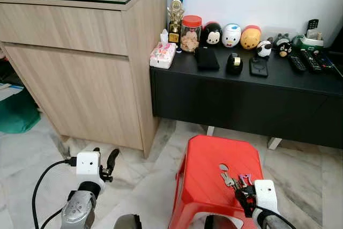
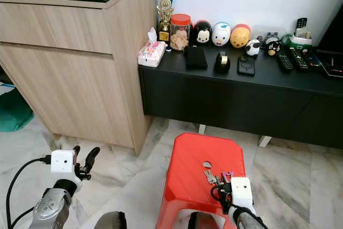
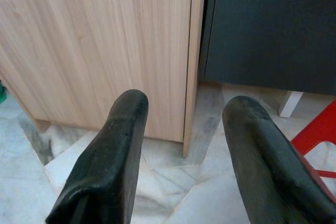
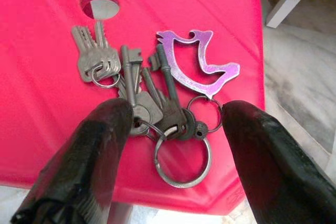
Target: Hang keys on a hook
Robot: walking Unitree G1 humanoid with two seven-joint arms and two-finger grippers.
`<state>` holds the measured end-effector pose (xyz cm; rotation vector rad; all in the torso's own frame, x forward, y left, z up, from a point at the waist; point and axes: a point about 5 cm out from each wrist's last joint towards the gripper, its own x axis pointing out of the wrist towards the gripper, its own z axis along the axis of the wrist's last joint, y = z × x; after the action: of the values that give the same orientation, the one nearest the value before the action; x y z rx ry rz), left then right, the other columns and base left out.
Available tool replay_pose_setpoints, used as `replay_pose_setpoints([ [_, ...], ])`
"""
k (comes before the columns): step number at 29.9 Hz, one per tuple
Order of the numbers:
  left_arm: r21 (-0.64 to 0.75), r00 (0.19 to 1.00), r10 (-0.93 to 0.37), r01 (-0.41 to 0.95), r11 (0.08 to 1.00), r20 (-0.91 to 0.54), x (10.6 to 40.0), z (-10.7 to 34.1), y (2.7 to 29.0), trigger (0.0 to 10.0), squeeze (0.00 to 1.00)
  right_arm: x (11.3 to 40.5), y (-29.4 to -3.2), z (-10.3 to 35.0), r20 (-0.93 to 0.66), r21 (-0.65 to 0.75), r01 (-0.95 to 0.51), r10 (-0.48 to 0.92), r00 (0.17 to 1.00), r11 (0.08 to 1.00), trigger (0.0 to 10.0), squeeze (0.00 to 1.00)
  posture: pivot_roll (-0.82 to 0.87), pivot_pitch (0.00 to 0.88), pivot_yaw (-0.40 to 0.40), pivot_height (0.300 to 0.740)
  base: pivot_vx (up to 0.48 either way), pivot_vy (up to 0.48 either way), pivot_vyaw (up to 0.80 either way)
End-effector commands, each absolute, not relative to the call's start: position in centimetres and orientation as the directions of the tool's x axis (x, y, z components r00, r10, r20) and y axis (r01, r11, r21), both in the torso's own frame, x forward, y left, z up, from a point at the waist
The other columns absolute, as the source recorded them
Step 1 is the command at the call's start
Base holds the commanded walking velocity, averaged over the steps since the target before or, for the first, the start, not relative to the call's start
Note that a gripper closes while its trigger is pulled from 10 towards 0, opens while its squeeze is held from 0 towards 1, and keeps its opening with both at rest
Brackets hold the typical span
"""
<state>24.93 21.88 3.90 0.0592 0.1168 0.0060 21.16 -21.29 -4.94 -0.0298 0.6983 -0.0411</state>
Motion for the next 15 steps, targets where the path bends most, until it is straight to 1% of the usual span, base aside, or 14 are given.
replay_pose_setpoints([
  [1,0.074,0.992,0.000,0.010,0.997,-0.128,24.7,3.8,21.9,10.0,0.00,21.0,-21.4,-5.2,-0.661,-0.019,0.064,-0.060,0.748,0.998,10.0,0.00,0.05,0.000,-0.032,0.611,0.000,0.000,0.00],
  [4,0.076,0.991,-0.002,0.012,0.997,-0.133,24.4,3.8,22.0,10.0,0.00,20.7,-21.3,-5.5,-0.678,0.005,0.079,-0.055,0.733,0.997,10.0,0.00,0.05,0.000,-0.027,0.611,0.000,0.000,0.00],
  [7,0.079,0.990,-0.006,0.017,0.997,-0.141,24.2,3.7,22.0,10.0,0.00,20.6,-21.1,-5.9,-0.695,0.000,0.072,-0.052,0.717,0.997,10.0,0.00,0.05,0.000,-0.022,0.611,0.000,0.000,0.00],
  [15,0.086,0.989,-0.010,0.022,0.996,-0.145,23.9,3.7,22.1,10.0,0.00,21.8,-20.4,-5.3,-0.658,0.034,0.033,-0.003,0.753,0.999,10.0,0.00,0.06,0.000,-0.018,0.611,0.000,0.000,0.00],
])
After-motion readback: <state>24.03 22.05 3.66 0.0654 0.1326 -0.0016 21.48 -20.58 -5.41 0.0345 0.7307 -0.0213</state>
